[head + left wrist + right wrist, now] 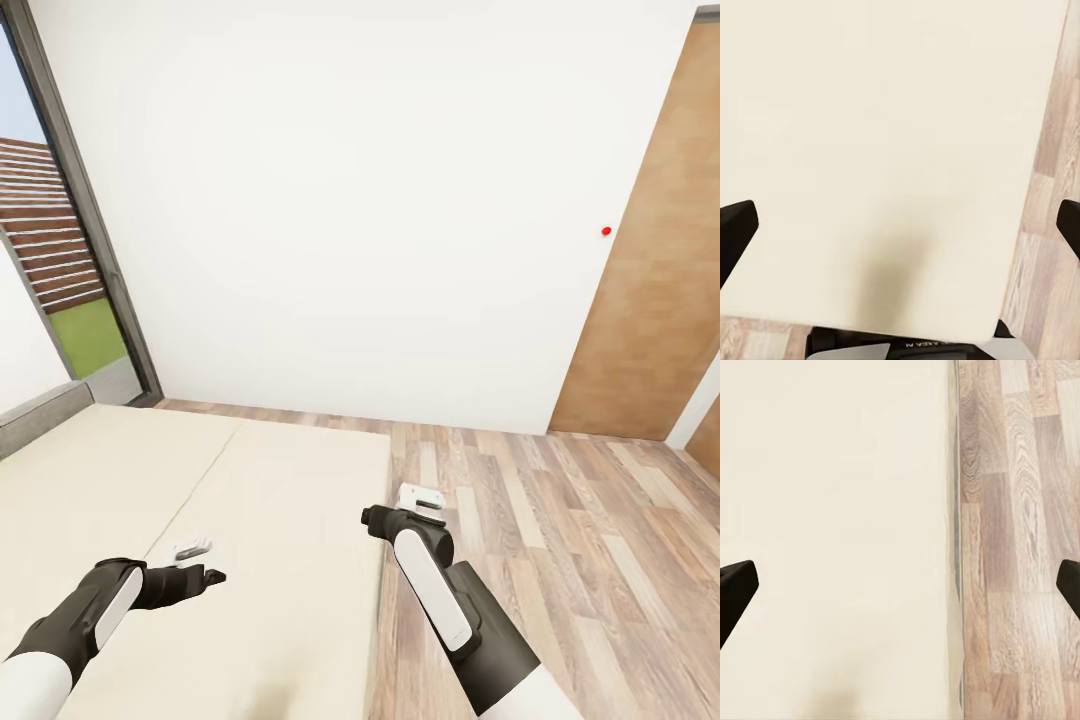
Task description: Put all the toys in the child's room - the three board games (two on the bed and one on the table), the two jigsaw puzzles on the table, and the tennis ball on the table - inside the toy box on the table in the child's room.
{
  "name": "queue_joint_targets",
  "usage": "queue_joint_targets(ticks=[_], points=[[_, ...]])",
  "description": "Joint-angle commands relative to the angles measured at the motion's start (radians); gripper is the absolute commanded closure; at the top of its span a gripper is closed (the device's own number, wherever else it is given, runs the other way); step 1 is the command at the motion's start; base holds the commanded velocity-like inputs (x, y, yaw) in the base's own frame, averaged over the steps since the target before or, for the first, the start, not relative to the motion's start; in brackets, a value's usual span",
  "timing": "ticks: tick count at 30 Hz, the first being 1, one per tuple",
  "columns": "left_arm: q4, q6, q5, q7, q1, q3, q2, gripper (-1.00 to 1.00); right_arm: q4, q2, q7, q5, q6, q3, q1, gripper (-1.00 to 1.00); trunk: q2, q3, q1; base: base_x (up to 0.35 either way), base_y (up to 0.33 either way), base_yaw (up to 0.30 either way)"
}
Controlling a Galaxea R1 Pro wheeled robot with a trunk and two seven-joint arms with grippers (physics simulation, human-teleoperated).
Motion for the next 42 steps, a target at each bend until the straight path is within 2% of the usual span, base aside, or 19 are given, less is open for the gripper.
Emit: queue_joint_targets(ticks=[1,7,18,42], points=[[-0.001,0.004,0.003,0.0,-0.001,-0.003,0.001,-1.0,-0.001,0.0,-0.01,-0.008,0.002,0.001,-0.001,-1.0,-0.002,-0.002,0.001,-0.003,0.175,0.0],[-0.001,0.004,0.003,0.0,-0.001,-0.003,0.001,-1.0,-0.001,0.0,-0.01,-0.008,0.001,0.001,-0.001,-1.0,-0.002,-0.002,0.001,-0.001,0.162,-0.024],[-0.001,0.005,0.003,0.0,-0.001,-0.003,0.001,-1.0,-0.002,0.0,-0.01,-0.008,0.002,0.001,-0.001,-1.0,-0.002,-0.002,0.001,0.0,0.119,-0.162],[-0.001,0.004,0.003,0.0,-0.001,-0.003,0.001,-1.0,-0.002,0.0,-0.01,-0.008,0.001,0.001,-0.001,-1.0,-0.002,-0.002,0.001,0.0,0.129,-0.008]])
